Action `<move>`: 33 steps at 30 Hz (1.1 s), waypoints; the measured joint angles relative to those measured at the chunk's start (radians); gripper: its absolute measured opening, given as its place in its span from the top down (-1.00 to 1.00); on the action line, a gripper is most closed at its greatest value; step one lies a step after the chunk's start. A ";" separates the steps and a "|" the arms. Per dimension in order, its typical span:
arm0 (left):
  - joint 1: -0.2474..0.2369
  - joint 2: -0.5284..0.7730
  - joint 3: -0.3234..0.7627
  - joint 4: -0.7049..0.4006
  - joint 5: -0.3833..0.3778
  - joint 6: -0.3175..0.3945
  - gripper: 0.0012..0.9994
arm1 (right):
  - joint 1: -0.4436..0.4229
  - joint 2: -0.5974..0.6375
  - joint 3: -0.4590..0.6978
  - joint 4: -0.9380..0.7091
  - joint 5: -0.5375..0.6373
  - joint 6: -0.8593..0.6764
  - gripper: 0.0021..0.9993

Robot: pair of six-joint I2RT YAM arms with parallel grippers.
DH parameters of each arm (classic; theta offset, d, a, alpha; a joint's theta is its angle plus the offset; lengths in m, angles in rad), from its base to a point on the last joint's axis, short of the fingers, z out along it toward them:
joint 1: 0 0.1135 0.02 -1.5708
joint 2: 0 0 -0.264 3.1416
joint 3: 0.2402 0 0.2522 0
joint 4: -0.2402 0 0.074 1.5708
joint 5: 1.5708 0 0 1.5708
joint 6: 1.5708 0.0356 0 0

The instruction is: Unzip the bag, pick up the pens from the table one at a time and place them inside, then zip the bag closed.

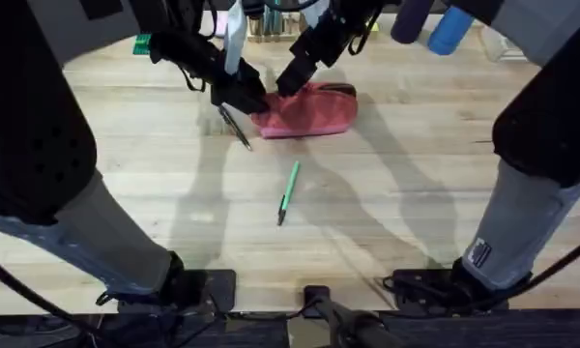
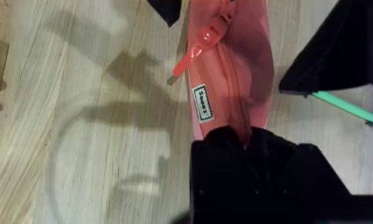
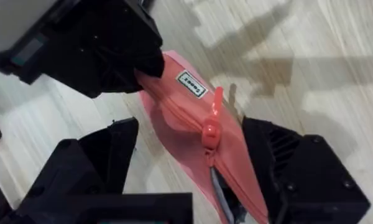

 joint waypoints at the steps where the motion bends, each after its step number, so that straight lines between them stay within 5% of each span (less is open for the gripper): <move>1: 0.000 0.000 0.000 0.000 0.000 0.000 0.92 | 0.000 0.000 0.000 0.000 -0.003 -0.004 -0.99; 21: 0.000 0.000 0.000 0.003 0.000 0.000 0.92 | -0.063 0.021 0.003 -0.004 -0.071 -0.044 -0.94; 30: 0.000 0.000 0.000 0.005 0.000 0.000 0.92 | -0.062 0.056 0.003 -0.002 -0.086 -0.045 -0.83; 33: 0.000 0.000 0.000 0.005 0.000 0.000 0.92 | -0.062 0.056 0.003 -0.002 -0.089 -0.045 -0.64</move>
